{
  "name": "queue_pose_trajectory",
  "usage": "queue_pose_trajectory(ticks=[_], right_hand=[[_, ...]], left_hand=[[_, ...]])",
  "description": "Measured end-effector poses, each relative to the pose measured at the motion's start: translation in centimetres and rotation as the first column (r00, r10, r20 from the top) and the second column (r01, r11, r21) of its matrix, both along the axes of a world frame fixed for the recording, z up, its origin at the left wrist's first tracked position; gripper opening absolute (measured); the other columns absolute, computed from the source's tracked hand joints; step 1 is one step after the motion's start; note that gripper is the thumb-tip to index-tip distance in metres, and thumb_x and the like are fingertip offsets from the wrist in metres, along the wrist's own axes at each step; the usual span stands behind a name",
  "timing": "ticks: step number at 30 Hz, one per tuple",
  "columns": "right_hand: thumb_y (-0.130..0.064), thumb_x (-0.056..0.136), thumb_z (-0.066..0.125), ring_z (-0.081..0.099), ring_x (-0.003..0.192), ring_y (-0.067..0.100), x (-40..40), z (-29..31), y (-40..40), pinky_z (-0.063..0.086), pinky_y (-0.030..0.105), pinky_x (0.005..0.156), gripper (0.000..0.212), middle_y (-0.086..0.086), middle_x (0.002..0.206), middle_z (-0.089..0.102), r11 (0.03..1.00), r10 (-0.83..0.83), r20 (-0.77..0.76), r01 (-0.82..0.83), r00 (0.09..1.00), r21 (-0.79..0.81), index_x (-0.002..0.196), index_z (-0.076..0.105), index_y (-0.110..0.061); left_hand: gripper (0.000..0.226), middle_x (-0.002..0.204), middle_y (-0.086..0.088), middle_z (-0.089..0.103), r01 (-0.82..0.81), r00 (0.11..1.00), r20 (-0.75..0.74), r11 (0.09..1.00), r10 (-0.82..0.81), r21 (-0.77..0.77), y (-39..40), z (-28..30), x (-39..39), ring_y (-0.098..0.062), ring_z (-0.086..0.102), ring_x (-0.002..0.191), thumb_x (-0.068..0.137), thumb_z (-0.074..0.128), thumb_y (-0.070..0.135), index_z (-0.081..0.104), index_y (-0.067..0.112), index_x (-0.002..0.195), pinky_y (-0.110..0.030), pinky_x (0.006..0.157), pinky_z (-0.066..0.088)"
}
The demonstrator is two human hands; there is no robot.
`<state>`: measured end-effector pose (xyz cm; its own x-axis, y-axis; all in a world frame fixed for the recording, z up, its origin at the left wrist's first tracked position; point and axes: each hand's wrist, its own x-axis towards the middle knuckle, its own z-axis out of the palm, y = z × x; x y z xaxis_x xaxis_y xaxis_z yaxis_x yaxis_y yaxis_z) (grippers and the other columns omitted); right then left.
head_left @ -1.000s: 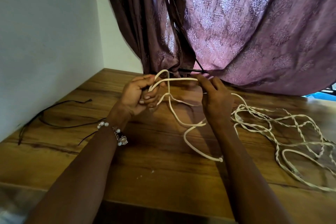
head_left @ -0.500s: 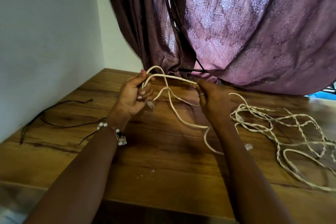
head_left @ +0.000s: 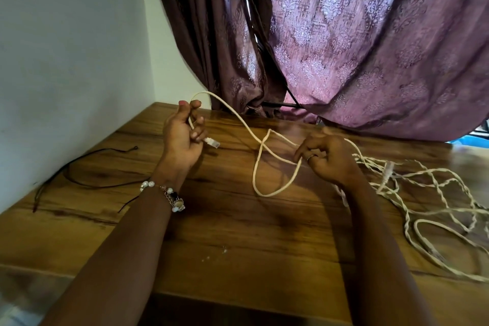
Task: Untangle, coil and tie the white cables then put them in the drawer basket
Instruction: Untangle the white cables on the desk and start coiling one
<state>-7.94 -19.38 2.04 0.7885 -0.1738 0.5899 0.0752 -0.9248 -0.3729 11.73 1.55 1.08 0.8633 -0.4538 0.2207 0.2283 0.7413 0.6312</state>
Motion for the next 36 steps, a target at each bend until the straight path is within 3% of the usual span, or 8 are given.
queue_pose_trajectory(ticks=[7,13,16,18,21,25,30,36], right_hand=[[-0.001,0.053,0.036,0.063,0.080,0.006,0.3,0.3,-0.1,0.046,0.015,0.079,0.040,0.000,0.084,0.074,0.997,0.067,-0.054,-0.069,0.996,-0.031,0.065,0.074,-0.006],[-0.003,0.056,0.032,0.070,0.081,0.022,0.7,1.9,1.8,0.056,0.034,0.076,0.049,0.004,0.086,0.074,0.993,0.053,0.355,-0.011,0.933,-0.119,0.078,0.076,-0.006],[0.011,0.059,0.035,0.069,0.081,0.015,1.0,2.2,3.9,0.056,0.027,0.075,0.052,0.005,0.091,0.071,0.966,0.075,0.492,-0.185,0.867,0.179,0.092,0.072,-0.004],[0.009,0.067,0.037,0.070,0.076,0.019,2.4,1.4,5.2,0.058,0.031,0.073,0.048,0.012,0.093,0.071,0.912,0.167,0.367,-0.285,0.915,0.295,0.101,0.069,-0.001],[-0.011,0.080,0.046,0.067,0.085,0.023,5.5,-1.6,7.0,0.055,0.042,0.078,0.037,0.009,0.096,0.070,0.969,0.091,0.031,-0.096,0.995,0.228,0.111,0.065,-0.015],[-0.022,0.084,0.067,0.060,0.095,0.026,7.3,-4.0,7.8,0.045,0.030,0.076,0.045,0.010,0.101,0.065,0.948,-0.093,-0.108,0.121,0.990,0.293,0.123,0.049,-0.011],[-0.034,0.084,0.067,0.045,0.113,0.038,6.8,-4.4,5.5,0.041,0.042,0.091,0.068,0.021,0.121,0.050,0.920,-0.367,-0.001,0.364,0.930,0.147,0.139,0.036,-0.009],[-0.037,0.091,0.057,0.035,0.120,0.033,6.0,-3.5,4.4,0.040,0.049,0.089,0.044,0.017,0.129,0.037,0.790,-0.613,-0.006,0.612,0.790,-0.045,0.133,0.045,-0.032]], left_hand=[[0.035,0.052,0.005,0.052,0.039,0.998,0.054,0.994,-0.045,0.100,-0.5,0.4,-1.3,-0.005,0.040,0.038,0.101,0.035,0.036,0.058,0.013,0.088,-0.016,0.037,0.032],[0.030,0.053,0.000,0.058,-0.091,0.919,0.392,0.954,-0.029,0.285,-1.2,1.2,-4.0,-0.009,0.045,0.035,0.102,0.035,0.027,0.057,0.009,0.091,-0.018,0.036,0.034],[0.027,0.054,-0.001,0.060,-0.114,0.874,0.484,0.948,-0.046,0.296,-1.6,1.3,-4.8,-0.009,0.047,0.037,0.102,0.034,0.023,0.055,0.009,0.092,-0.017,0.037,0.036],[0.026,0.055,-0.001,0.060,-0.104,0.863,0.502,0.951,-0.060,0.292,-1.9,1.3,-5.2,-0.009,0.046,0.036,0.103,0.033,0.021,0.054,0.008,0.093,-0.017,0.037,0.036],[0.028,0.053,-0.002,0.057,-0.058,0.846,0.523,0.958,-0.103,0.282,-2.2,1.2,-5.2,-0.007,0.037,0.033,0.103,0.032,0.020,0.054,0.008,0.091,-0.022,0.039,0.028],[0.029,0.048,-0.001,0.049,0.147,0.869,0.452,0.978,-0.199,0.148,-1.8,1.3,-4.6,-0.003,0.025,0.029,0.100,0.034,0.025,0.052,0.005,0.091,-0.023,0.038,0.014],[0.037,0.043,0.004,0.043,0.308,0.896,0.329,0.951,-0.296,0.018,-0.9,1.7,-3.6,-0.001,0.025,0.026,0.102,0.025,0.031,0.051,0.007,0.092,-0.012,0.033,0.018],[0.041,0.040,0.006,0.041,0.370,0.900,0.249,0.929,-0.359,0.003,-0.5,1.9,-3.7,0.000,0.025,0.025,0.104,0.019,0.033,0.051,0.010,0.091,-0.013,0.033,0.012]])
